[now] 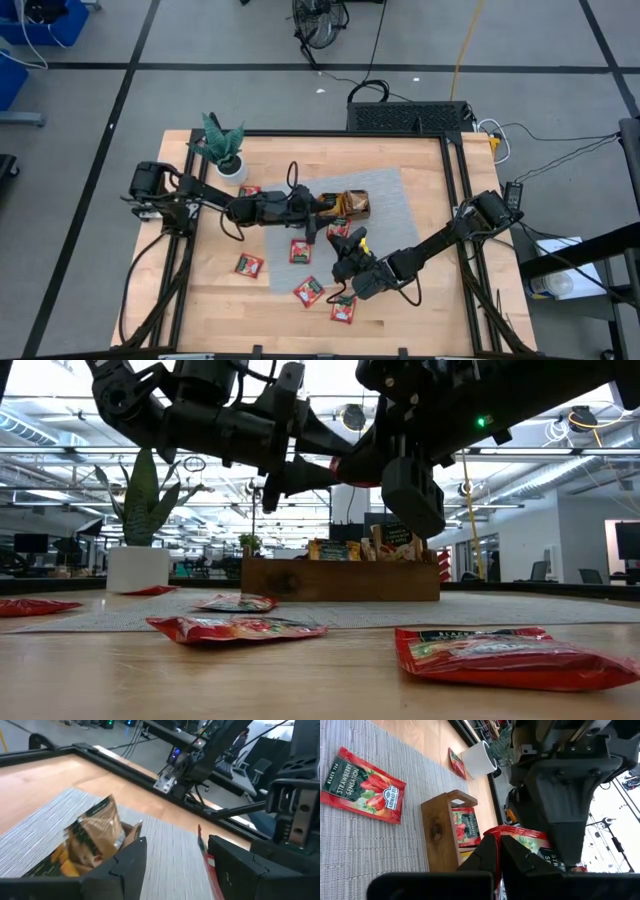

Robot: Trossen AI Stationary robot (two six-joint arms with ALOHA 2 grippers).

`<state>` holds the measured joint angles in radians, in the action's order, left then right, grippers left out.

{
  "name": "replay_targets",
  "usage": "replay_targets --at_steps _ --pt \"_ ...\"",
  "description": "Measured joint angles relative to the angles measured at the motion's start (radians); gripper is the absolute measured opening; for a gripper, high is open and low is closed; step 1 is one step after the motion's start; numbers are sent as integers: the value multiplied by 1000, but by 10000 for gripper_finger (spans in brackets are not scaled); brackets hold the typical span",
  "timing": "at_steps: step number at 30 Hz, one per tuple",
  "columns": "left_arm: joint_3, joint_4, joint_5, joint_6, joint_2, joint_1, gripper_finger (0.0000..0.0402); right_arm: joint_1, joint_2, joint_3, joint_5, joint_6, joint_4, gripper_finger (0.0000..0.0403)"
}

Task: Pick & Place Tea
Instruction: Put the red tea into the left part of the wooden organizer

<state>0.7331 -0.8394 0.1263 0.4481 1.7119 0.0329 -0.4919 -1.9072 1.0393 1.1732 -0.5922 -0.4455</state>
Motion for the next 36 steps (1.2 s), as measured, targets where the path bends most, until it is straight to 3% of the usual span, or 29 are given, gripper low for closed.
replay_targets --at_steps 10,13,19,22,26,30,36 --pt "23 14 -87 -26 7 0 199 0 0 0 2 0 1 0" --pt "24 34 -90 -27 7 -2 156 0 0 0 2 1 1 0" --pt "24 30 -92 -74 7 -12 17 0 0 0 1 4 1 0" --pt "23 25 -95 -122 7 -11 9 0 0 0 -14 33 3 6" --pt "22 6 -96 -193 7 4 4 1 1 0 -119 190 1 41" --pt "22 1 -44 -255 6 9 3 -3 1 0 -258 302 1 105" --pt "22 42 -21 -443 4 13 2 -45 36 0 -215 428 46 197"
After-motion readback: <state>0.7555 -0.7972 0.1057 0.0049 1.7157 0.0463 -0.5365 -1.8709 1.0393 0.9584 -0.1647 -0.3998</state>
